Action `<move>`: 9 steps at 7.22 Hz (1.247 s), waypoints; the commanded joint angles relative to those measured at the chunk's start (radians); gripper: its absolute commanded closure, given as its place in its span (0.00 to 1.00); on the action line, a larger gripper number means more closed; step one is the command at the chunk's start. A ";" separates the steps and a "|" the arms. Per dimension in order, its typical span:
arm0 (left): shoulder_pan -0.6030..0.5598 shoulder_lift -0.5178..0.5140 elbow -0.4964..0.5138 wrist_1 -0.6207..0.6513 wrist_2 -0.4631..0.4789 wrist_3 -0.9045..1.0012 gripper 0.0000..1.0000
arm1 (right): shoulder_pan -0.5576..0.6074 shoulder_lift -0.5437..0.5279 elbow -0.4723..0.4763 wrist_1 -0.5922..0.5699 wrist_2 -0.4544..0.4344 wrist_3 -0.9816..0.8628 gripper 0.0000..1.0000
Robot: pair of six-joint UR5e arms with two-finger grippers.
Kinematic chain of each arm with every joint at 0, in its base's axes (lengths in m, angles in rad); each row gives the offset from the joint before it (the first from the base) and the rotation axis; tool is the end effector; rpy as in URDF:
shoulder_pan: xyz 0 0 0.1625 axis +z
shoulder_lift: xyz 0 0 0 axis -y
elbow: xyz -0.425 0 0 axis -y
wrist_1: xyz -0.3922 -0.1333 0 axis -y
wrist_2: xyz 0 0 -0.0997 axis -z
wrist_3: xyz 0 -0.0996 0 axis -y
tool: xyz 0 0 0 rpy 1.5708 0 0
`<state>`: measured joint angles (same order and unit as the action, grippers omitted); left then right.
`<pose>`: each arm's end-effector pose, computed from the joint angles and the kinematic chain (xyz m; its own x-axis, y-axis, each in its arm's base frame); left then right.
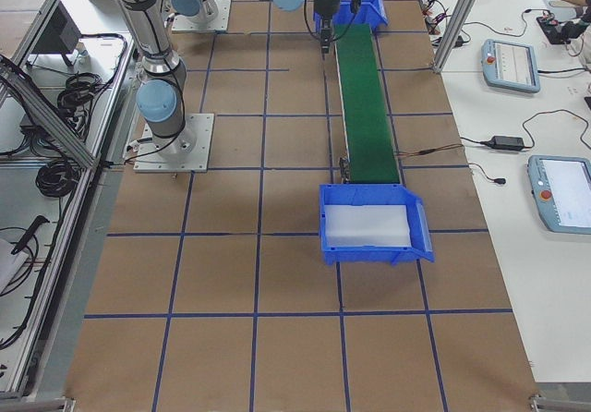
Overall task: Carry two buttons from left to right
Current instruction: 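Move the left gripper over the yellow button in the blue bin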
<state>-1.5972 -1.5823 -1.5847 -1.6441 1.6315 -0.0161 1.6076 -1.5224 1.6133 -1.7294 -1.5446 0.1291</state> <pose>-0.1401 -0.4829 0.4688 -0.9979 0.0163 -0.0619 0.0102 0.9952 0.0976 0.1549 -0.5120 0.4588 -0.9953 0.0901 -0.0346 0.0922 0.9937 -0.0637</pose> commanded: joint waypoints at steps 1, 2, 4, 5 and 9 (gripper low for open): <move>-0.003 0.002 0.002 0.000 -0.005 -0.001 0.00 | 0.000 0.001 0.000 -0.001 0.000 0.000 0.00; 0.000 0.008 0.005 0.000 -0.006 0.001 0.00 | 0.000 0.001 0.002 -0.001 0.000 0.000 0.00; 0.046 0.004 0.043 0.006 -0.009 0.022 0.00 | 0.000 0.001 0.000 -0.002 0.000 0.000 0.00; 0.080 -0.022 0.057 0.026 -0.078 0.077 0.00 | 0.000 0.001 0.000 -0.002 0.000 0.000 0.00; 0.148 -0.281 0.054 0.338 -0.098 0.189 0.00 | 0.000 0.001 -0.001 -0.002 -0.002 -0.003 0.00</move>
<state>-1.4604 -1.7825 -1.5294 -1.3972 1.5336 0.1559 1.6075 -1.5216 1.6127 -1.7330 -1.5458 0.1270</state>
